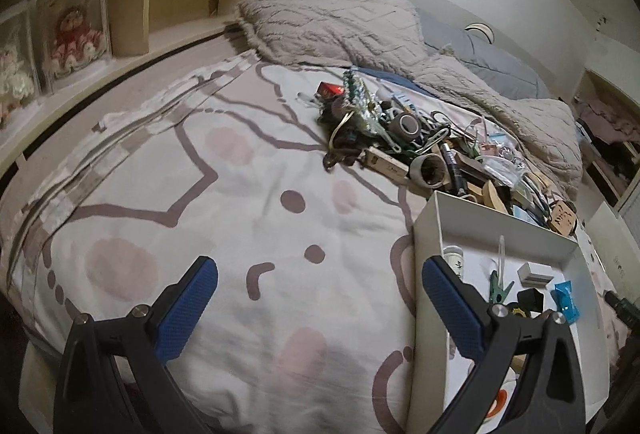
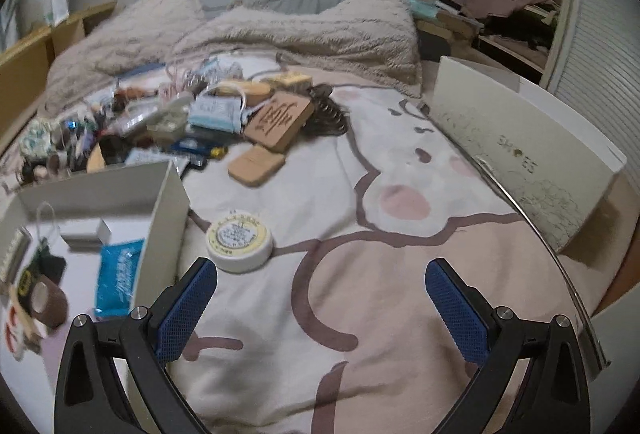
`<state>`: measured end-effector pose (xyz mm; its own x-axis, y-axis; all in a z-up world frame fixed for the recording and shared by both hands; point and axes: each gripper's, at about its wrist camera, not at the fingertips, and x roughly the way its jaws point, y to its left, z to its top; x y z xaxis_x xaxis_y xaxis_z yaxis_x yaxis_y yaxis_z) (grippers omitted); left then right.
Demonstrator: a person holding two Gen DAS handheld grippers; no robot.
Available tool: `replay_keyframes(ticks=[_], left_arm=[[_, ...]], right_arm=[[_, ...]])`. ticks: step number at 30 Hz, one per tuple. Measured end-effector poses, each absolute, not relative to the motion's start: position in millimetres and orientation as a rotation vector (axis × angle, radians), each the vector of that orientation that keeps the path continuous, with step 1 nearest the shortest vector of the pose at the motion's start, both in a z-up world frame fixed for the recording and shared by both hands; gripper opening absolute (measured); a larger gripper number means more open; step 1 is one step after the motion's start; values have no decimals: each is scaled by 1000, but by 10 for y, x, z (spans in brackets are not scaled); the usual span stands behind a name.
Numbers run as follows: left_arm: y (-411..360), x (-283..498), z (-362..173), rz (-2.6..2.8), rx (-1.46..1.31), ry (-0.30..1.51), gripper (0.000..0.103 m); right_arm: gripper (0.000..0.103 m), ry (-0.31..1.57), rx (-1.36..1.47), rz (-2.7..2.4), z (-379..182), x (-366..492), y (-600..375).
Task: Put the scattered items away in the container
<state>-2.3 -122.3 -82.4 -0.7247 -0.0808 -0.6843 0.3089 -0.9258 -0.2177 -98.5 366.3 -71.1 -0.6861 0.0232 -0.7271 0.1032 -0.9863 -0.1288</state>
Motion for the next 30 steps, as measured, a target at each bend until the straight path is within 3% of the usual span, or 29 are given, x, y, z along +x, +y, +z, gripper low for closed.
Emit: replay_keyframes(ticks=[8, 19, 30], left_arm=[[-1265, -81, -883, -2659, 1083, 482, 103], [-1312, -136, -884, -2650, 1105, 483, 103], [-1273, -225, -862, -2658, 1122, 458, 103]], right_arm=[[103, 316, 1286, -2722, -841, -1253, 3516], [103, 162, 1420, -2424, -1008, -1548, 3654], [103, 262, 1462, -2486, -1077, -1741, 3698]])
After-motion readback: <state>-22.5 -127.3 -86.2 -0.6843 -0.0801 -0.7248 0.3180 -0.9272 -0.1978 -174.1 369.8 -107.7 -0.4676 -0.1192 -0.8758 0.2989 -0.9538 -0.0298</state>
